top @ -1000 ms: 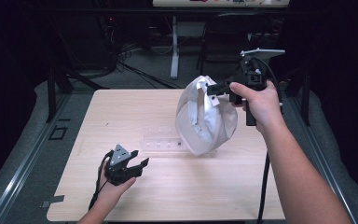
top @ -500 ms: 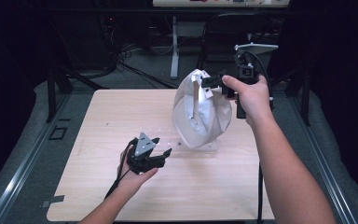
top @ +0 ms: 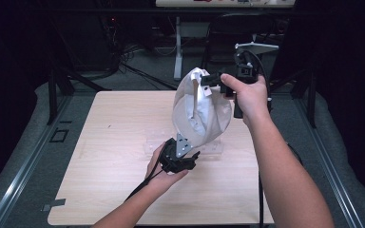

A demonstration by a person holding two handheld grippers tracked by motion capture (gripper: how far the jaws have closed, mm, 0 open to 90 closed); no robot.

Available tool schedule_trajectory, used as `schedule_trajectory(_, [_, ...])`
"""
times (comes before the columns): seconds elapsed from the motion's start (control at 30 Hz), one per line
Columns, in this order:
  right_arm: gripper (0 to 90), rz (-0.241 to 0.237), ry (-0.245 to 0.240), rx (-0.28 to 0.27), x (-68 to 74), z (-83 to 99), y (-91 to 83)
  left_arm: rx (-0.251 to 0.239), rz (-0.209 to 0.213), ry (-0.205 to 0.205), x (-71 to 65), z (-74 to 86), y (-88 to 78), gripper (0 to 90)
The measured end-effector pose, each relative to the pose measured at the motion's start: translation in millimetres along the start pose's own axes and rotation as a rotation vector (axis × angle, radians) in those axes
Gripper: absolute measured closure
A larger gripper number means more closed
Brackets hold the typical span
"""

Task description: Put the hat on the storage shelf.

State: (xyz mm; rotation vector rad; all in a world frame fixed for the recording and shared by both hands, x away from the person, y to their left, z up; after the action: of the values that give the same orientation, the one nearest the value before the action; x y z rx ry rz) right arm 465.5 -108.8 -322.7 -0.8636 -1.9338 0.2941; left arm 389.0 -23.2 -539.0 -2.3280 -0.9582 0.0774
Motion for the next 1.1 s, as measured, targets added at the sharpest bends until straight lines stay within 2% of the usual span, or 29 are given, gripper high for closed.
schedule_trajectory(0.1, [82.5, -0.001, 0.003, -0.004, 1.8, -0.9, 1.0, 0.024, -0.042, -0.003, 2.2, 1.0, 4.2, 43.4])
schedule_trajectory(0.23, [82.4, 0.001, -0.002, -0.001, 3.8, -0.8, 1.4, 0.039, -0.063, -0.021, 7.3, 2.1, 5.4, 53.2])
schedule_trajectory(0.27, [82.4, 0.001, -0.002, -0.001, 3.8, -0.8, 1.4, 0.045, -0.075, -0.025, 9.6, 3.0, 5.4, 53.2])
schedule_trajectory(0.33, [82.4, 0.003, -0.002, -0.002, 4.6, -1.1, 0.9, 0.057, -0.074, -0.020, 13.2, 4.4, 4.8, 57.1])
schedule_trajectory(0.4, [82.4, 0.001, -0.003, -0.006, 5.9, -1.6, 0.5, 0.064, -0.096, -0.013, 17.8, 5.8, 3.8, 63.0])
schedule_trajectory(0.43, [82.4, -0.002, -0.003, -0.008, 7.2, -1.8, -0.3, 0.068, -0.091, -0.019, 19.1, 6.7, 3.2, 66.2])
schedule_trajectory(0.53, [82.4, 0.000, -0.009, -0.003, 8.9, -1.3, -0.8, 0.066, -0.080, -0.028, 23.1, 8.3, 1.7, 67.6])
schedule_trajectory(0.67, [82.4, 0.003, -0.014, -0.002, 12.6, -0.8, 0.9, 0.059, -0.080, -0.025, 28.5, 9.6, -1.4, 73.1])
schedule_trajectory(0.73, [82.4, -0.002, -0.019, -0.001, 15.5, -0.4, 2.0, 0.050, -0.062, -0.024, 29.9, 9.9, -3.1, 74.8])
schedule_trajectory(0.8, [82.3, 0.001, -0.025, 0.000, 16.8, -0.3, 2.8, 0.042, -0.064, -0.018, 32.7, 9.9, -5.5, 77.0])
schedule_trajectory(1.0, [82.4, 0.006, -0.022, -0.010, 17.8, -1.8, 4.6, 0.017, -0.031, -0.037, 40.3, 11.0, -11.4, 82.5])
schedule_trajectory(1.1, [82.3, 0.011, -0.024, -0.006, 17.0, -1.1, 5.8, 0.013, 0.001, -0.046, 41.3, 13.1, -12.1, 83.3])
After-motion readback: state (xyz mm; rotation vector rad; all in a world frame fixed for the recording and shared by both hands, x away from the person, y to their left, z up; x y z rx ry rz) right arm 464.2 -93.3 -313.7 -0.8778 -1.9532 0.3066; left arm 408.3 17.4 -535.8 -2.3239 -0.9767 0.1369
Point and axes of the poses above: each handheld gripper's, and its own axes: y roughly forward along the jaws, z roughly out of its underside, x roughly to its left, the point moved 9 cm from there along y, roughly forward along the jaws, and after that the axes turned 2 degrees about z, right-handed, at the moved point
